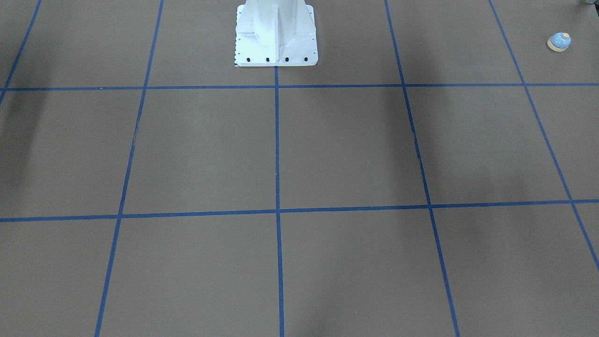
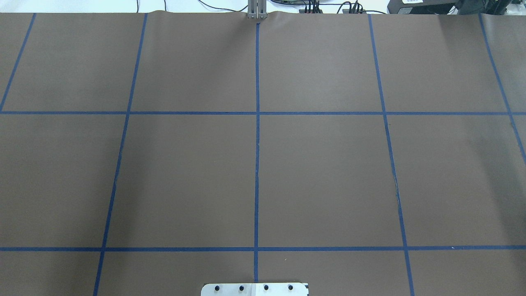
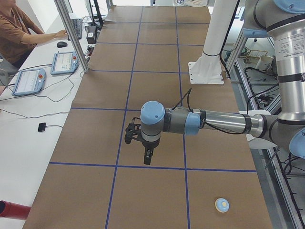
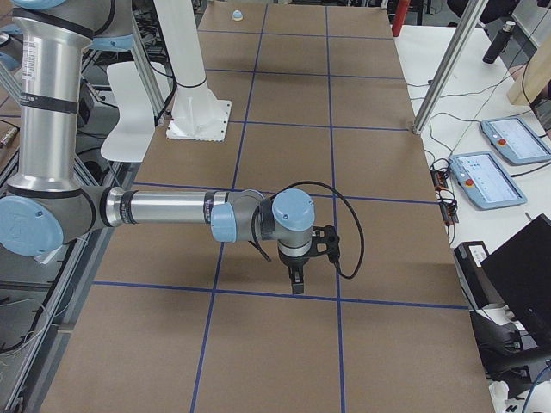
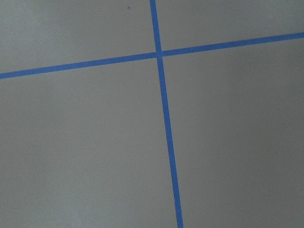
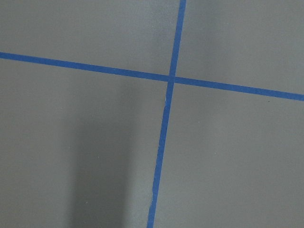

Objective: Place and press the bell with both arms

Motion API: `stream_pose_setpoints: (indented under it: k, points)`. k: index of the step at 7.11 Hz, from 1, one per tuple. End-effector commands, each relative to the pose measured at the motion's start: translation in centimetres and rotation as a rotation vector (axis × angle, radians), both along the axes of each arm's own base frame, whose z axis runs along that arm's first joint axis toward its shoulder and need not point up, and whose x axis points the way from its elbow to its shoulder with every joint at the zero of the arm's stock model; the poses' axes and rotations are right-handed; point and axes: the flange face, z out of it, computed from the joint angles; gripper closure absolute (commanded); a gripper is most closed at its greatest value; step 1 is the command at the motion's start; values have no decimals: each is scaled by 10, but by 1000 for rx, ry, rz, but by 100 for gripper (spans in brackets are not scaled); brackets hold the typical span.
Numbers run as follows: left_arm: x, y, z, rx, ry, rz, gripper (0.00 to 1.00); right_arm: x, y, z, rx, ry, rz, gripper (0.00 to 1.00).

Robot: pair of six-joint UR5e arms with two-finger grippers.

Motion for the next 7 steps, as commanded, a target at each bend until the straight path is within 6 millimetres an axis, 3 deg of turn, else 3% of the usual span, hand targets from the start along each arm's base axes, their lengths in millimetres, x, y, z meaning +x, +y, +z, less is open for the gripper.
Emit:
stream_pose_setpoints:
  k: [1, 4, 6, 7]
  points:
    - [0, 7, 6, 15, 2, -2, 0, 0, -1, -2, 6, -2, 0, 0]
    - [0, 8, 13, -10, 3, 0, 0, 0, -2, -5, 16, 0, 2, 0]
    - [0, 10, 31, -40, 1, 1, 0, 0, -5, -8, 22, 1, 4, 0]
    - [0, 30, 52, -65, -4, 18, 1, -1, -6, -9, 26, 1, 2, 0]
